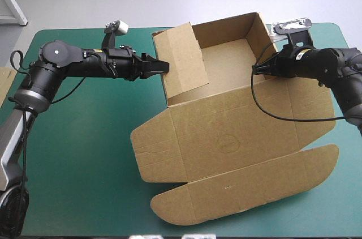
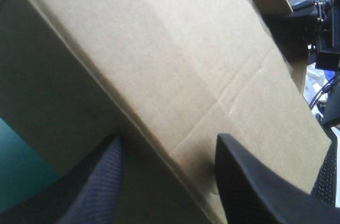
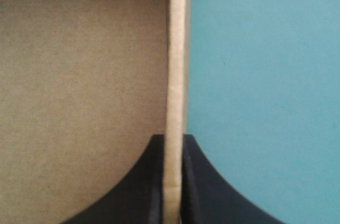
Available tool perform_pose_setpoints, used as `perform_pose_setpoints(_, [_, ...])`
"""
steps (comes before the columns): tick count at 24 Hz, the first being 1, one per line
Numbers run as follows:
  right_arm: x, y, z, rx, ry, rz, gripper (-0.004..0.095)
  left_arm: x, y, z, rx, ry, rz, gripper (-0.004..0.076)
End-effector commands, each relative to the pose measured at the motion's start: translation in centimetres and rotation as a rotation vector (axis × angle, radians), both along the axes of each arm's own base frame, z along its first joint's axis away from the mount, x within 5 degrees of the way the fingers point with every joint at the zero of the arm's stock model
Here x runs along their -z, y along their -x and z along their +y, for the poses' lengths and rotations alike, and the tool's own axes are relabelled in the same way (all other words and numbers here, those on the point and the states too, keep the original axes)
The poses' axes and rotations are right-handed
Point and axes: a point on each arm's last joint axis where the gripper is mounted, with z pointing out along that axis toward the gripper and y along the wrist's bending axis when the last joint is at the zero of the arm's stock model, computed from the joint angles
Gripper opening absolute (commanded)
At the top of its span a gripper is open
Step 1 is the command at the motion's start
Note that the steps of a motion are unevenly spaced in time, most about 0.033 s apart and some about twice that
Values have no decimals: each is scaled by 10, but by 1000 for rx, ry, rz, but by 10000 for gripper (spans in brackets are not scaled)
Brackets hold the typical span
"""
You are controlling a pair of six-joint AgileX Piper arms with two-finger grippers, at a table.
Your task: Fold the box
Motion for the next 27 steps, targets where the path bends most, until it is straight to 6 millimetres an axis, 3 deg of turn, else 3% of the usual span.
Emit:
perform_pose_setpoints(1, [-23,7,9,4,-104,-92,2,-23,9,-1,-31,44,-41,386])
perform_pose_setpoints(11, [-8,-2,36,-8,-127,-36,3,-11,8,-7,-110,-116,-11,385])
perform_pose_setpoints(17, [-9,-3,37,-1,-146,-39,3,-2,3,-12,-127,-210,27,385])
perform_pose_setpoints(27, [13,-22,46,11,-224,23,3,37,-21,-19,-128,-261,189,385])
